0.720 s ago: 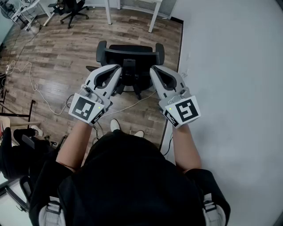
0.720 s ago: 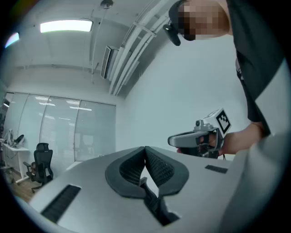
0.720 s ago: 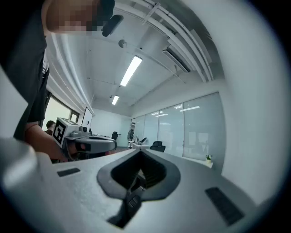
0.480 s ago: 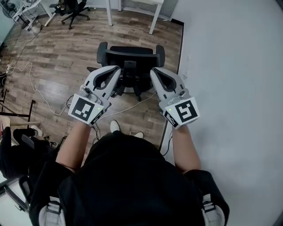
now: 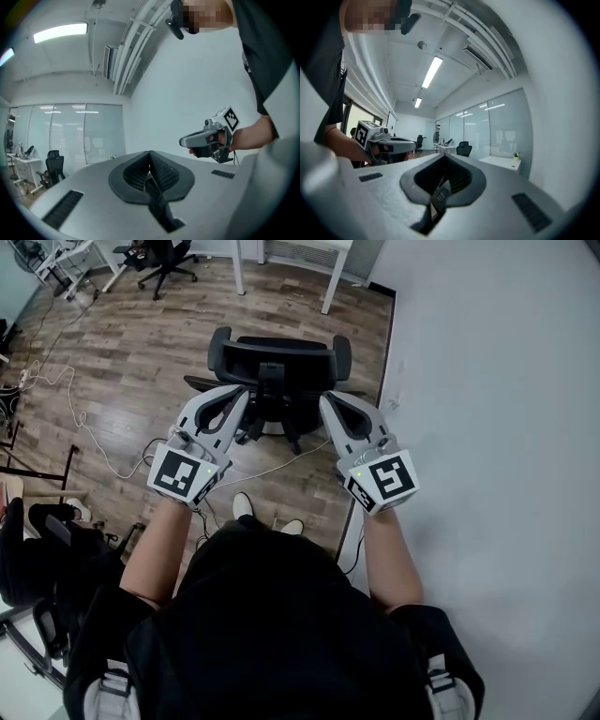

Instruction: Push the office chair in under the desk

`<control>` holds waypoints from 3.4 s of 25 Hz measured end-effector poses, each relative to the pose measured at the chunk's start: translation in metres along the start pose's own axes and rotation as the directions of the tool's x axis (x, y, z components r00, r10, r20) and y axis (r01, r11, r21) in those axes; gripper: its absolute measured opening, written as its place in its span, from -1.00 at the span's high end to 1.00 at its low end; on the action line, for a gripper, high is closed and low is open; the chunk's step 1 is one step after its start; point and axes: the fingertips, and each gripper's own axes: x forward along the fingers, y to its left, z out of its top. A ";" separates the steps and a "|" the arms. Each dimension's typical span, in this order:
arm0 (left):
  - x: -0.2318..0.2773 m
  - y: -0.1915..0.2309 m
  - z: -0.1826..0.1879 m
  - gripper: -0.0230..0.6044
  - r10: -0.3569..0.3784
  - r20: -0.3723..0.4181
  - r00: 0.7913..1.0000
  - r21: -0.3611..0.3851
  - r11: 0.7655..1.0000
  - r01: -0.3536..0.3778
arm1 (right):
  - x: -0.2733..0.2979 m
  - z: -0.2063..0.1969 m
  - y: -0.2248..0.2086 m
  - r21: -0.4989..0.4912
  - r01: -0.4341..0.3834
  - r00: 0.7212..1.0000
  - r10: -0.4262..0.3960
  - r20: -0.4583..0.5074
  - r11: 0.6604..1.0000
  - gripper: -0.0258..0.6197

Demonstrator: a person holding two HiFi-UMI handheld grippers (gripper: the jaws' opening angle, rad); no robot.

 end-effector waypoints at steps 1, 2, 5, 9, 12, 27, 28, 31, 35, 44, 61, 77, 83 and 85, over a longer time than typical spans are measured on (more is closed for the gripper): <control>-0.002 -0.002 -0.002 0.94 0.007 -0.005 1.000 0.001 1.000 -0.007 | -0.003 -0.004 0.000 0.002 -0.010 1.000 0.010 -0.012 1.000 0.91; -0.003 -0.004 -0.005 0.94 0.008 -0.013 1.000 0.000 1.000 -0.008 | -0.006 -0.009 0.000 0.004 -0.021 0.999 0.021 -0.024 1.000 0.91; -0.009 -0.009 -0.014 0.93 0.015 -0.043 0.999 0.004 1.000 -0.015 | -0.012 -0.021 -0.001 0.019 -0.048 0.997 0.049 -0.053 0.999 0.91; -0.014 -0.005 -0.028 0.91 0.046 -0.074 0.996 0.016 0.999 -0.045 | -0.010 -0.040 -0.005 0.046 -0.058 0.994 0.062 -0.088 0.997 0.91; -0.010 0.004 -0.040 0.88 0.048 -0.097 0.994 0.022 0.999 -0.046 | -0.002 -0.052 -0.012 0.053 -0.057 0.991 0.063 -0.117 0.997 0.90; 0.025 0.069 -0.130 0.62 -0.106 -0.343 0.933 0.087 0.986 0.144 | 0.061 -0.129 -0.042 -0.011 -0.116 0.900 0.100 -0.424 0.993 0.76; 0.026 0.073 -0.137 0.61 -0.117 -0.366 0.923 0.092 0.983 0.161 | 0.064 -0.135 -0.042 -0.014 -0.123 0.891 0.105 -0.442 0.992 0.74; 0.028 0.080 -0.160 0.55 -0.142 -0.440 0.887 0.109 0.972 0.210 | 0.073 -0.150 -0.045 -0.021 -0.148 0.864 0.119 -0.489 0.989 0.69; 0.027 0.080 -0.187 0.50 -0.156 -0.521 0.839 0.152 0.951 0.271 | 0.074 -0.173 -0.047 -0.048 -0.194 0.816 0.134 -0.563 0.980 0.57; 0.030 0.087 -0.229 0.37 -0.195 -0.682 0.705 0.221 0.864 0.452 | 0.087 -0.214 -0.052 -0.164 -0.337 0.663 0.110 -0.741 0.927 0.46; 0.022 0.086 -0.304 0.34 -0.103 -0.879 0.465 0.282 0.675 0.682 | 0.083 -0.291 -0.051 -0.299 -0.599 0.405 -0.041 -0.913 0.743 0.45; 0.037 0.107 -0.312 0.53 -0.061 -0.887 0.457 0.325 0.620 0.714 | 0.098 -0.293 -0.061 -0.370 -0.605 0.409 -0.123 -0.904 0.705 0.54; 0.044 0.122 -0.320 0.52 -0.062 -0.889 0.454 0.322 0.620 0.715 | 0.110 -0.298 -0.059 -0.391 -0.582 0.433 -0.135 -0.891 0.714 0.54; 0.048 0.129 -0.320 0.52 -0.067 -0.888 0.454 0.322 0.615 0.720 | 0.116 -0.298 -0.061 -0.397 -0.573 0.436 -0.144 -0.888 0.717 0.54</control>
